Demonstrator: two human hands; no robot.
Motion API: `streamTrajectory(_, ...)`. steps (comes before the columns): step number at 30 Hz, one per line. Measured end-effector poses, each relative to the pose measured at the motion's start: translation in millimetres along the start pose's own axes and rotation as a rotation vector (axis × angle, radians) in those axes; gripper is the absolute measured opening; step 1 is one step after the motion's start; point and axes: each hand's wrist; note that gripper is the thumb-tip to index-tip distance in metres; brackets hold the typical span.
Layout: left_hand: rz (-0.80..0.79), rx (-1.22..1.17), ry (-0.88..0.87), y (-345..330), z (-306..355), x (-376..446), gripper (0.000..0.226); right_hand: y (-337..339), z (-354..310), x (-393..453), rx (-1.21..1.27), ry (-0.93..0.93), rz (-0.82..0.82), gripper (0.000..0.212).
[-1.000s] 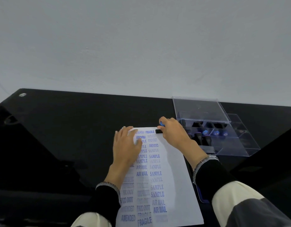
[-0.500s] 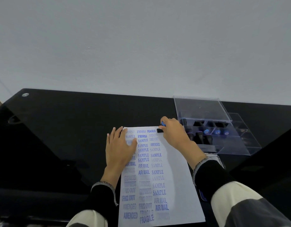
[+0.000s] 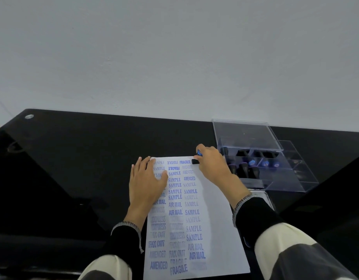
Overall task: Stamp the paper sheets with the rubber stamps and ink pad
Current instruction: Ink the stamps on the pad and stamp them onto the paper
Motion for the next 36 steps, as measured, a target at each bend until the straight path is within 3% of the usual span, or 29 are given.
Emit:
streamTrajectory(9, -0.005, -0.011, 0.008, 0, 1, 0, 0.065, 6, 2, 16, 0.042, -0.027, -0.085, 0.014)
streamTrajectory(18, -0.002, -0.022, -0.004, 1, 1, -1, 0.064, -1, -2, 1, 0.009, -0.01, 0.022, 0.009)
streamTrajectory(36, -0.009, -0.016, 0.014, -1, 1, 1, 0.066, -1, 3, 9, 0.059, -0.015, -0.015, 0.009)
Point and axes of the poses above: each hand's wrist, its own x-axis towards the middle knuckle, its own y-axis out of the back of the hand, z = x × y, and after that the axes turned 10 degrees about -x, right-handed
